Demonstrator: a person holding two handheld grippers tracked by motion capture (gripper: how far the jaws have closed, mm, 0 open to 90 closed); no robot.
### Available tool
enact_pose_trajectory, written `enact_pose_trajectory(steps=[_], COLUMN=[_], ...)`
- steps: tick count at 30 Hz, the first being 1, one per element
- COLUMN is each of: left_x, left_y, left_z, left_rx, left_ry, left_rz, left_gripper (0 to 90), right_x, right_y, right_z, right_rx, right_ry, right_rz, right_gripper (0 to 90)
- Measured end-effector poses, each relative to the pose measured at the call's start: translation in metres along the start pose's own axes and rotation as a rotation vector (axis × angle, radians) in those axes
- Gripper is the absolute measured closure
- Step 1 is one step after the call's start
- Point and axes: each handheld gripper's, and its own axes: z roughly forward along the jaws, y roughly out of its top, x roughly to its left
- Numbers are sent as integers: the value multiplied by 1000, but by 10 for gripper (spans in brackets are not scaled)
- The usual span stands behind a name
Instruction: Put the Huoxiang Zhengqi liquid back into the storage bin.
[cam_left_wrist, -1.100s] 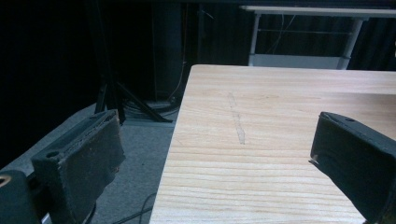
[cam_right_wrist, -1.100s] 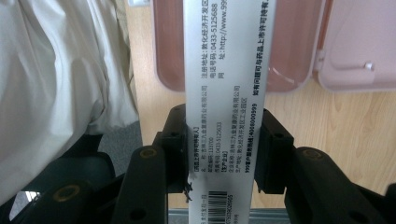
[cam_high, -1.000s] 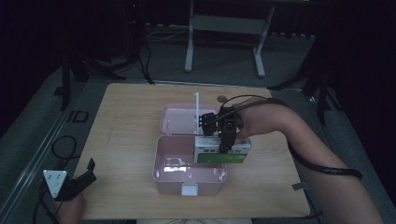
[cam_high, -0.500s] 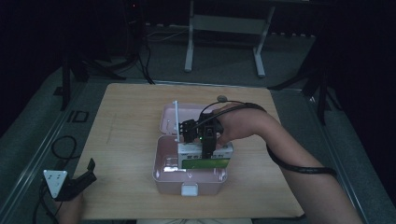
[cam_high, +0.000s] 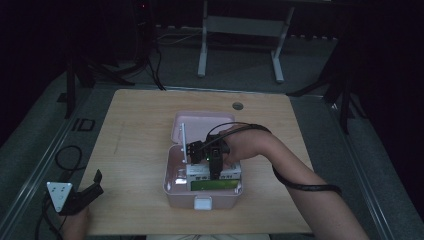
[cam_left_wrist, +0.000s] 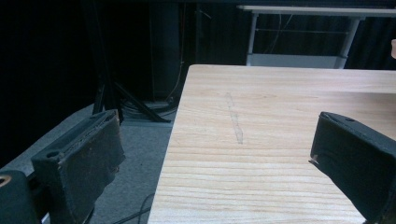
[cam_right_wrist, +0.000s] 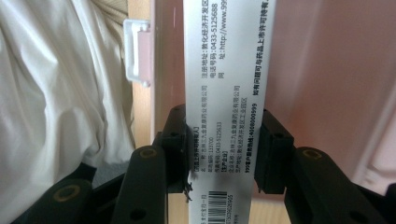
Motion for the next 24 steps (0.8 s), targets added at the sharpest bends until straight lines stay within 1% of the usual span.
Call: enact_pose_trajectory(steps=[1,2,3,4,7,9,10,12,13,15,16,17,24], left_x=[0,0,0,0,0,0,0,0,-1,-1,-1,-1,-1], left_y=[0,0,0,0,0,0,0,0,0,0,0,0,0], left_z=[0,0,0,0,0,0,0,0,0,0,0,0,0], left_rx=[-2,-2,0,-1,-2,-2,0,-2,0,0,0,1,0], left_ry=[0,1,0,0,1,1,0,1,0,0,0,0,-2], left_rz=[0,0,0,0,0,0,0,0,1,2,2,3,2], left_gripper=[27,27,27,27,27,27,27,27,27,27,27,27,27], right_x=[-3,-3,-5,-7,-10,-12,-14,-15,-16,-16,-16,-16,-18], right_y=[0,0,1,1,0,0,-1,-2,-3,-3,-3,-3,-3], right_z=[9,9,18,22,32,35,41,44,50,52,52,58,70], right_rx=[-12,-12,-7,-6,4,9,22,27,25,21,21,22,24], right_ry=[7,7,16,19,18,16,11,12,22,25,25,25,27], right_rz=[5,5,7,10,21,28,31,33,36,36,36,30,31], right_gripper=[619,619,619,619,619,619,619,619,619,619,619,619,619])
